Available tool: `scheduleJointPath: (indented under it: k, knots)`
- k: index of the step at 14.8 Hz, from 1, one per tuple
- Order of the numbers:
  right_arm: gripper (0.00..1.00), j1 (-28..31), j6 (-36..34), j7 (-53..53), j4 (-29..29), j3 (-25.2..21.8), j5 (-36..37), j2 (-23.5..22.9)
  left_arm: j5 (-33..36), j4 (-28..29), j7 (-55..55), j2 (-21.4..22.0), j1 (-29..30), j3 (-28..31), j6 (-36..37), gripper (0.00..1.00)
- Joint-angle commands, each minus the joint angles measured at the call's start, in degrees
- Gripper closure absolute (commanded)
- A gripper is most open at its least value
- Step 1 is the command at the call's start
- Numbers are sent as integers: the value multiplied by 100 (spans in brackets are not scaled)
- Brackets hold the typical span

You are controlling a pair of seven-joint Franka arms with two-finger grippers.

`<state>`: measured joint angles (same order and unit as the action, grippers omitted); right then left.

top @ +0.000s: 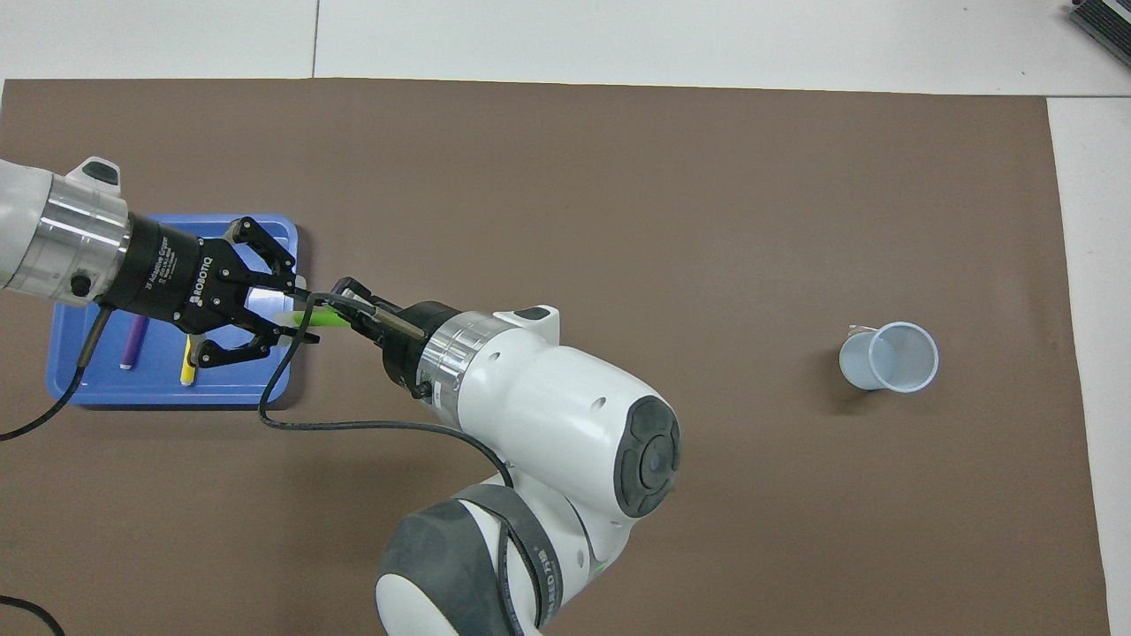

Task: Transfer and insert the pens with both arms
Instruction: 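Grasp the green pen's free end with the right gripper, open the left, then carry the green pen with the right gripper to the clear cup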

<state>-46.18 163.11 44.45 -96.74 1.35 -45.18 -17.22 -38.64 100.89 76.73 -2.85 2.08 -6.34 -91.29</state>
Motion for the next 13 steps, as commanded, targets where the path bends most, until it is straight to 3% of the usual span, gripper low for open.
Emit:
scheduleJointPath:
  k: [1,4,8,13]
  knots:
    - [100,47,-16,-94,15,-12,79,-44,-65,159,52,267,-94,54,-90,32]
    - [100,170,-164,-698,-47,-47,88,17,-3,168,-122,338,-102,54,-46,33]
    - [100,573,-1112,-1683,-232,-82,158,307,741,290,-2263,461,-102,54,111,34]
    - [100,1092,-2211,-2255,-232,-73,1062,518,1823,335,-5050,496,12,71,165,36]
